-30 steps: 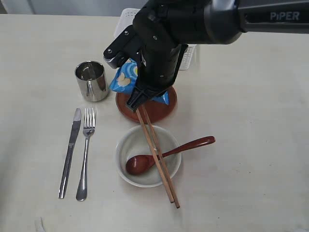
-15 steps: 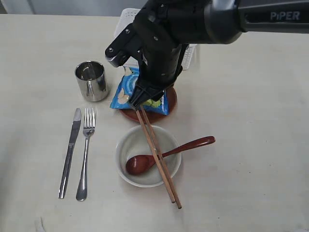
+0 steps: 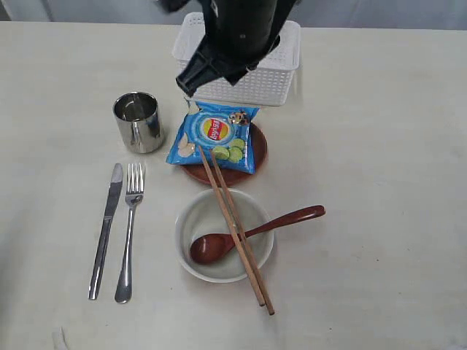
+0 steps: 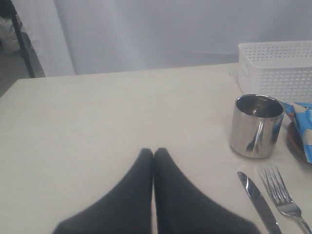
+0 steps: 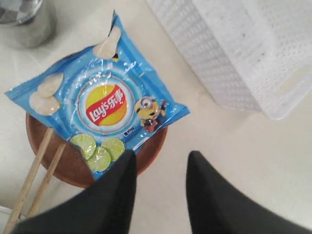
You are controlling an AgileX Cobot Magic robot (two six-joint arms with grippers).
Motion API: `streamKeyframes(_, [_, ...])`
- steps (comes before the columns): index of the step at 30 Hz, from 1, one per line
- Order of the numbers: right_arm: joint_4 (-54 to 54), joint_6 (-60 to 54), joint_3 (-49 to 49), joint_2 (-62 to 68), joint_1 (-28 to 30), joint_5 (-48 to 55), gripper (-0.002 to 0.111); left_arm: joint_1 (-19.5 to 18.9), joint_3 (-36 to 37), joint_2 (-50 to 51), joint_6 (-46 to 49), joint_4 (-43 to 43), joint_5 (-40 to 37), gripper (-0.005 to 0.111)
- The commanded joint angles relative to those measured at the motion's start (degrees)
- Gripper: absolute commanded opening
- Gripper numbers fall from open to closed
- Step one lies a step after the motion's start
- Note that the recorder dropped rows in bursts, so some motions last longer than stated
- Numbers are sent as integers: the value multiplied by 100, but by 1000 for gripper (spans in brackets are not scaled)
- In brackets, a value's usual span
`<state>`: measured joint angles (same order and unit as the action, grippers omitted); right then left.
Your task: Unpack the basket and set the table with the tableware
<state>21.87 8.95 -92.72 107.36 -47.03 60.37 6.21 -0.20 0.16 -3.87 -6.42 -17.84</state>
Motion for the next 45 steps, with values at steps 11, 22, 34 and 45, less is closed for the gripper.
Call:
streamKeyframes(11, [69, -2, -114, -2012, 11, 493, 0, 37, 20, -16, 0, 6, 41, 0])
streamKeyframes(22, [69, 58, -114, -4587, 11, 607, 0, 37, 20, -16, 0, 6, 41, 0])
streamKeyframes(34, [57, 226, -114, -7725, 11, 959, 0, 37, 20, -16, 0, 6, 41, 0])
streamKeyframes(45, [-255, 229, -114, -9216, 11, 959, 0, 37, 20, -16, 0, 6, 41, 0])
